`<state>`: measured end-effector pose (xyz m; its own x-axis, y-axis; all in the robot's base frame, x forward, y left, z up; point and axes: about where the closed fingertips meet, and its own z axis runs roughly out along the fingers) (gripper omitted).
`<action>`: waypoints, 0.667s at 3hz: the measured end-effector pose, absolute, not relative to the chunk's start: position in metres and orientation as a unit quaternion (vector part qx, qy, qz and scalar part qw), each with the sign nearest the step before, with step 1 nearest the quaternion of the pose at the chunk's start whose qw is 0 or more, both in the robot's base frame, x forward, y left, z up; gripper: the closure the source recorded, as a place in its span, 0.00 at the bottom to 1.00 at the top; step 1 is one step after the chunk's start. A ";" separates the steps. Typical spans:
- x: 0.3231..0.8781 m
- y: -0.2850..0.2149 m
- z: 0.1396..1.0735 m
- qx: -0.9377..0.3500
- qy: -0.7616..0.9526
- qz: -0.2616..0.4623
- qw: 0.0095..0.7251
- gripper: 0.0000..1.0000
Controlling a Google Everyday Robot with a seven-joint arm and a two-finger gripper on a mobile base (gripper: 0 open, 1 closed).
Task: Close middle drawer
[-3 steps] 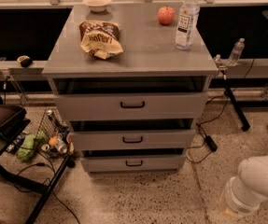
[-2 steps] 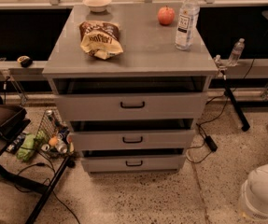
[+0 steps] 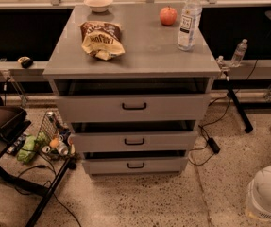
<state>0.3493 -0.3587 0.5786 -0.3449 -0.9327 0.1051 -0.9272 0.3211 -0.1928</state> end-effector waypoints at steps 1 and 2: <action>0.349 -0.359 0.579 -0.572 0.813 -0.110 0.013 0.04; 0.349 -0.359 0.579 -0.572 0.813 -0.110 0.013 0.00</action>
Offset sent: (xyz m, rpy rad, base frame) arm 0.0000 0.0000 0.0000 0.0000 0.0000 0.0000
